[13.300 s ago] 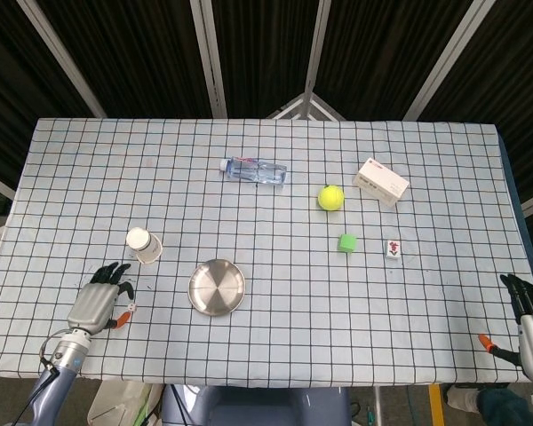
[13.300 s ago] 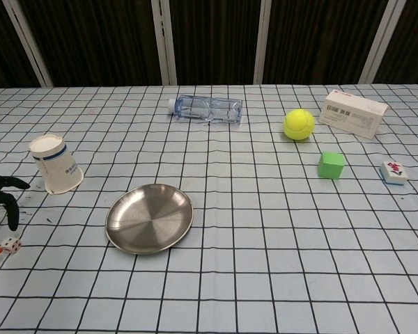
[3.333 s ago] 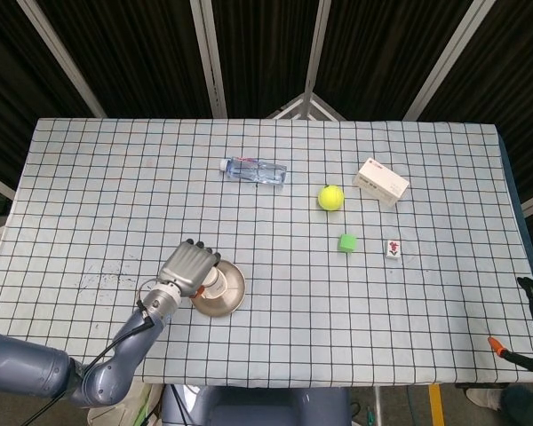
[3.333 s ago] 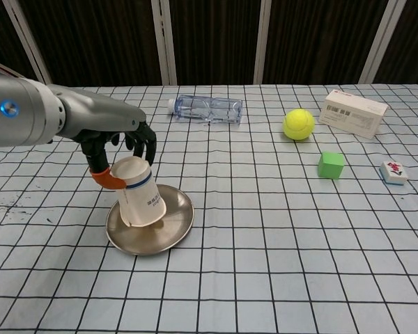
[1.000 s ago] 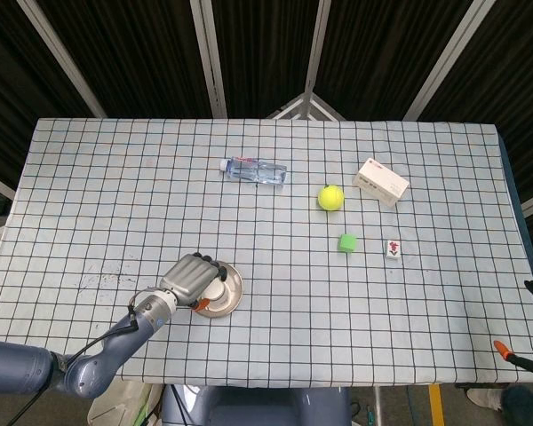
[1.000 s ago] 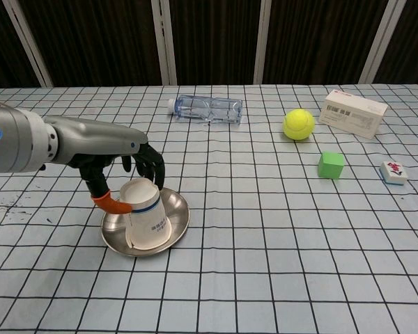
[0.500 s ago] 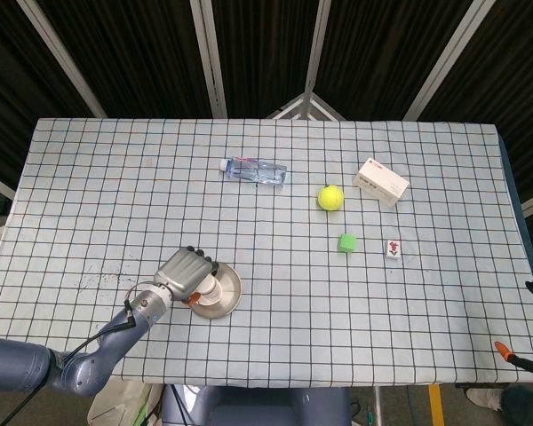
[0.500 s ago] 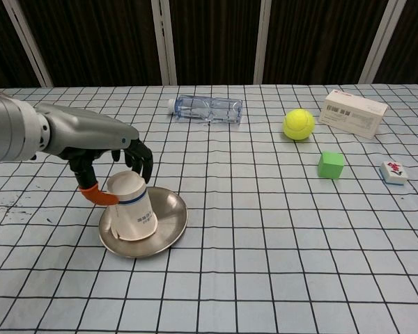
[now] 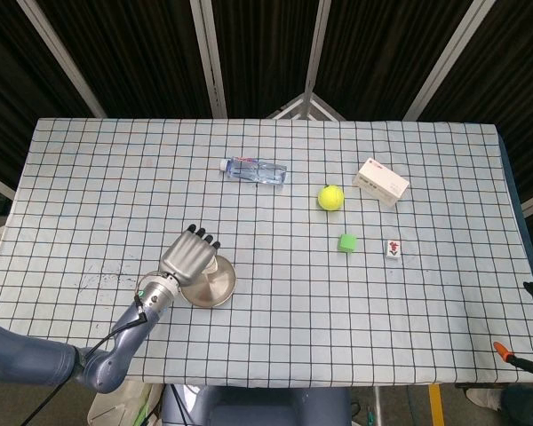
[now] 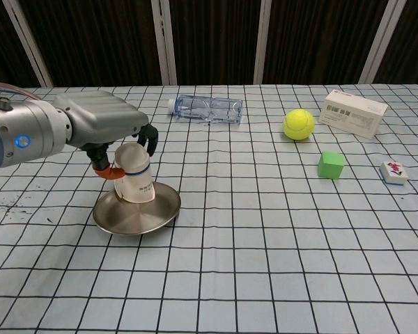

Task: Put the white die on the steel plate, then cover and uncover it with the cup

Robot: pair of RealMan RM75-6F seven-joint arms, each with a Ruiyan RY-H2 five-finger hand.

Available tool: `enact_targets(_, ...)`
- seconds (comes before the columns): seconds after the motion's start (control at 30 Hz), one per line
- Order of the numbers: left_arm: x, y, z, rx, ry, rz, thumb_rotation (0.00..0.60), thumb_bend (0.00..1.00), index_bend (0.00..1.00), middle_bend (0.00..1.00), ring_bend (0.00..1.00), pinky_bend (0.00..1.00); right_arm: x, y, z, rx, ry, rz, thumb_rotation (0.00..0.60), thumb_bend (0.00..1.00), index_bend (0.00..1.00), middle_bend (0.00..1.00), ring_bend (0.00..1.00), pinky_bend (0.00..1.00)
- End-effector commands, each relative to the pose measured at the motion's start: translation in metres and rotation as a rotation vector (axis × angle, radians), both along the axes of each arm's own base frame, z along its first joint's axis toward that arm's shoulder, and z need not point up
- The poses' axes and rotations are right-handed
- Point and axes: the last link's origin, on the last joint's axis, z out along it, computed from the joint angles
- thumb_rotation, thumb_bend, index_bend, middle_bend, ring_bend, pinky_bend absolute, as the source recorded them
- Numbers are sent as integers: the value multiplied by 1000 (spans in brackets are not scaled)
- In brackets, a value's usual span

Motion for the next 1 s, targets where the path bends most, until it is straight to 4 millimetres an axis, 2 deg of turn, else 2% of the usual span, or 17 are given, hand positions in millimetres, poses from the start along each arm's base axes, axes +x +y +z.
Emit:
enact_targets(0.03, 1, -4, -9, -21, -23, -18, 600, 556, 454, 401, 238, 239, 0, 0, 0, -1, 0, -2, 600, 42, 116, 125, 115, 15)
enact_targets(0.23, 11, -14, -14, -65, -154, -87, 600, 556, 458, 401, 238, 240, 1, -1, -1, 4, 1, 2, 600, 42, 116, 124, 115, 16)
enact_targets(0.37, 9, -20, -13, -90, -185, -116, 600, 556, 459, 401, 238, 240, 2, -1, -2, 8, 2, 4, 600, 42, 116, 124, 115, 15)
enact_targets(0.57, 3, -34, -10, -140, -192, -134, 600, 556, 462, 402, 238, 240, 3, 0, -1, 4, -3, 1, 600, 42, 116, 125, 115, 15)
enact_targets(0.7, -12, -44, -4, -156, -179, -117, 600, 556, 462, 402, 238, 240, 3, 0, -1, 5, -9, 2, 600, 42, 116, 124, 115, 15)
enact_targets(0.83, -23, -40, 6, -125, -194, -95, 600, 555, 462, 398, 238, 240, 4, 0, -1, 10, -14, 2, 600, 42, 116, 125, 115, 15)
enact_targets(1.0, -29, -30, 10, -83, -227, -96, 600, 551, 462, 384, 238, 240, 3, 1, -2, 12, -13, -5, 600, 42, 116, 125, 115, 15)
